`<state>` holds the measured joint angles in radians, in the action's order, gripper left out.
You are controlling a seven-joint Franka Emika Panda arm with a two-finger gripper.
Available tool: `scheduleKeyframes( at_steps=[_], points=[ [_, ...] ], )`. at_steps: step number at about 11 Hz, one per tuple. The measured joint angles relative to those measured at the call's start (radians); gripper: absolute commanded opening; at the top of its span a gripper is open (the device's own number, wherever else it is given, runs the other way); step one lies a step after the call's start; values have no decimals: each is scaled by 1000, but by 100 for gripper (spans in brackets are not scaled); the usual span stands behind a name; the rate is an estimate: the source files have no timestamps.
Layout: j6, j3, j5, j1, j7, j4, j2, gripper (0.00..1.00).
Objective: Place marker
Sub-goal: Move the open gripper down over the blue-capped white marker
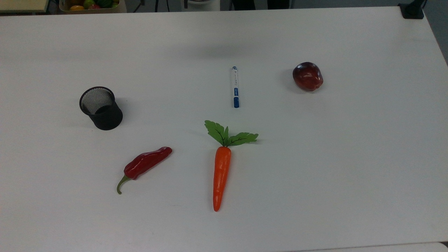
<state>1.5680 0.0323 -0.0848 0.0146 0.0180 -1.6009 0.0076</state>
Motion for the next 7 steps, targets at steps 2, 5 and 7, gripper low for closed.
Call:
scheduleKeyframes(
  at_steps=[2,5,7],
  points=[
    [5,0,0,0,0,0,0,100],
    [38,7,1,5,0,-2,8,100],
    [81,12,4,53,-12,-14,33,100]
  ],
)
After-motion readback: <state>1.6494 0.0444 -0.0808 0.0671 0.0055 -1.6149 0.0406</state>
